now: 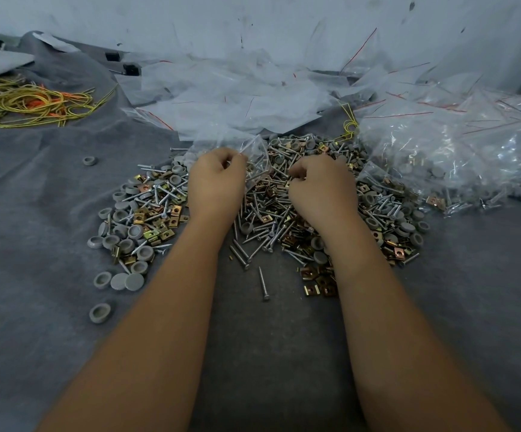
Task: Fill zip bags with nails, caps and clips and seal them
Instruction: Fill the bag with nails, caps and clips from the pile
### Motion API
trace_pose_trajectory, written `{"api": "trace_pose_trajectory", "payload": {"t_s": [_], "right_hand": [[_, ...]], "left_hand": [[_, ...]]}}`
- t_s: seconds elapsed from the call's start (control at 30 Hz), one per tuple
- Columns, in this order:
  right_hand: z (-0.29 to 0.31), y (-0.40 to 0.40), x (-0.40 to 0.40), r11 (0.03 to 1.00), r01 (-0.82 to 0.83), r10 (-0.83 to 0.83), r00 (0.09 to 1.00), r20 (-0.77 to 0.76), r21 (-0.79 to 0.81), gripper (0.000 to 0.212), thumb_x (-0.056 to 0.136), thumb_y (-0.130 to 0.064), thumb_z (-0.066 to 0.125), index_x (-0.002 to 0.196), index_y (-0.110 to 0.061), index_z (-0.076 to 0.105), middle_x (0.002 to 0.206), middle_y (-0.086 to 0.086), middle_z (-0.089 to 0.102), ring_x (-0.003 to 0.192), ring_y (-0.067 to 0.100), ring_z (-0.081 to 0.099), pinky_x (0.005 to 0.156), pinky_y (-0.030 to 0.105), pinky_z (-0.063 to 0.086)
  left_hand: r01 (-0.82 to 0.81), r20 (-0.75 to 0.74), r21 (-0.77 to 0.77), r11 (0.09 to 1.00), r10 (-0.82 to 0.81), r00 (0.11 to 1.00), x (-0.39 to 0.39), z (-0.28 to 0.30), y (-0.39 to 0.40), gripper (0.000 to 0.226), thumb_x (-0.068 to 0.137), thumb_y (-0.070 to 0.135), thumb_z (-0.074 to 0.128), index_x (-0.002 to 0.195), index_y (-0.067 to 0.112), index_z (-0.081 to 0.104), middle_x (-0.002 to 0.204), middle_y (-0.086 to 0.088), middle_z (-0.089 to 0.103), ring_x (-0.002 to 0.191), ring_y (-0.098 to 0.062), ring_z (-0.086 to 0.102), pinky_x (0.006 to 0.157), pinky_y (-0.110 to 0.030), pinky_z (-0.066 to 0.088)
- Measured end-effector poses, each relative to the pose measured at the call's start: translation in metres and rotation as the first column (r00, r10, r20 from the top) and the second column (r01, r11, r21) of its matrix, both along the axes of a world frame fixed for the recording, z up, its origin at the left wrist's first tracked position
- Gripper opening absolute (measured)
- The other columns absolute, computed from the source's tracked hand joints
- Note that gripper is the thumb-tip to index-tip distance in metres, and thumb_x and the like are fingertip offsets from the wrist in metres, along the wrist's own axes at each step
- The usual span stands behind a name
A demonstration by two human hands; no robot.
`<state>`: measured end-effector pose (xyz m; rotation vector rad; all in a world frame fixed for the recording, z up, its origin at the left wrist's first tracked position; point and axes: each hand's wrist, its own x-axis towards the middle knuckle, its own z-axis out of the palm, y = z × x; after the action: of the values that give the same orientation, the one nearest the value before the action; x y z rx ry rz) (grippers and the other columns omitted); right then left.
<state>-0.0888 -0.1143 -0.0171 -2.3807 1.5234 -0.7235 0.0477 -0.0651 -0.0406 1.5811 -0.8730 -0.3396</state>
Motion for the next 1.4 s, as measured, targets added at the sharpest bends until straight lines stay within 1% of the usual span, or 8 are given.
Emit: {"api": "trace_pose_trajectory", "payload": {"t_s": [0.17, 0.3, 0.47, 0.67, 0.97, 1.1, 1.23, 1.4], "right_hand": [[0.004, 0.002, 0.001, 0.994, -0.049, 0.065, 0.985, -0.160, 0.101, 0.030, 0.079, -0.034, 0.056, 0.097, -0.017, 0.073, 0.094, 0.003, 0.063, 0.098, 0.028, 0.054, 0.089, 0.037, 0.038], [0.005, 0.001, 0.000, 0.987, -0.113, 0.131, 0.978, -0.164, 0.114, 0.039, 0.079, -0.029, 0.061, 0.116, -0.021, 0.070, 0.118, 0.005, 0.062, 0.107, 0.027, 0.057, 0.095, 0.043, 0.048], [-0.004, -0.007, -0.001, 0.983, -0.152, 0.155, 0.988, -0.023, 0.106, 0.025, 0.087, -0.017, 0.062, 0.107, -0.026, 0.073, 0.104, 0.000, 0.069, 0.083, 0.017, 0.060, 0.070, 0.026, 0.046], [-0.006, -0.006, 0.000, 0.989, -0.145, 0.145, 0.989, 0.029, 0.010, 0.009, 0.092, -0.024, 0.062, 0.096, -0.026, 0.070, 0.091, -0.004, 0.068, 0.085, 0.018, 0.061, 0.075, 0.032, 0.049], [0.002, 0.003, 0.003, 0.984, -0.174, 0.133, 0.869, 0.476, 0.042, 0.016, 0.084, -0.019, 0.055, 0.078, -0.023, 0.069, 0.058, -0.014, 0.056, 0.053, 0.002, 0.047, 0.054, 0.025, 0.042], [0.005, 0.006, 0.007, 0.970, -0.243, 0.200, 0.792, 0.577, -0.002, 0.013, 0.085, -0.019, 0.064, 0.083, -0.028, 0.074, 0.085, -0.014, 0.061, 0.073, -0.003, 0.053, 0.067, 0.010, 0.040], [-0.001, 0.005, 0.010, 0.971, -0.227, 0.239, 0.860, 0.451, -0.080, 0.012, 0.086, -0.025, 0.070, 0.096, -0.027, 0.075, 0.105, -0.006, 0.051, 0.108, 0.010, 0.047, 0.089, 0.014, 0.034], [-0.003, 0.004, 0.011, 0.956, -0.271, 0.293, 0.901, 0.321, -0.110, 0.026, 0.088, -0.034, 0.068, 0.114, -0.030, 0.072, 0.108, -0.004, 0.052, 0.108, 0.012, 0.048, 0.088, 0.024, 0.040]], "left_hand": [[0.004, -0.007, -0.001, 1.000, -0.004, 1.000, 0.001, -0.001, -0.001, 0.020, 0.090, 0.026, 0.053, 0.085, 0.019, 0.071, 0.041, 0.011, 0.049, 0.035, -0.001, 0.035, 0.047, -0.025, 0.028], [0.017, -0.017, 0.002, 1.000, -0.017, 1.000, 0.001, 0.000, -0.001, 0.019, 0.091, 0.024, 0.053, 0.084, 0.020, 0.070, 0.039, 0.015, 0.049, 0.033, 0.000, 0.035, 0.047, -0.024, 0.027], [0.012, -0.003, 0.020, 1.000, -0.011, 1.000, 0.001, -0.001, -0.001, 0.019, 0.091, 0.026, 0.055, 0.086, 0.018, 0.071, 0.043, 0.010, 0.049, 0.034, 0.000, 0.034, 0.050, -0.025, 0.030], [0.015, -0.003, 0.024, 1.000, -0.015, 1.000, 0.000, -0.001, -0.001, 0.019, 0.092, 0.027, 0.055, 0.086, 0.018, 0.071, 0.044, 0.009, 0.047, 0.038, -0.004, 0.036, 0.052, -0.025, 0.032], [0.011, 0.059, 0.076, 0.997, -0.015, 0.998, 0.001, 0.000, 0.001, 0.021, 0.093, 0.028, 0.053, 0.084, 0.018, 0.069, 0.050, 0.006, 0.052, 0.042, -0.011, 0.040, 0.052, -0.027, 0.035], [0.032, 0.068, 0.037, 0.999, -0.034, 0.997, -0.002, 0.003, 0.004, 0.019, 0.089, 0.027, 0.057, 0.080, 0.019, 0.071, 0.040, 0.013, 0.050, 0.036, -0.003, 0.035, 0.050, -0.025, 0.033], [0.080, 0.074, -0.047, 0.996, -0.076, 0.994, -0.006, 0.007, 0.008, 0.018, 0.088, 0.024, 0.057, 0.077, 0.024, 0.072, 0.042, 0.013, 0.052, 0.042, -0.005, 0.040, 0.051, -0.027, 0.037], [0.092, 0.043, -0.101, 0.991, -0.088, 0.995, -0.006, 0.006, 0.007, 0.020, 0.085, 0.024, 0.053, 0.077, 0.022, 0.071, 0.042, 0.012, 0.049, 0.041, -0.003, 0.038, 0.049, -0.023, 0.031]]}}
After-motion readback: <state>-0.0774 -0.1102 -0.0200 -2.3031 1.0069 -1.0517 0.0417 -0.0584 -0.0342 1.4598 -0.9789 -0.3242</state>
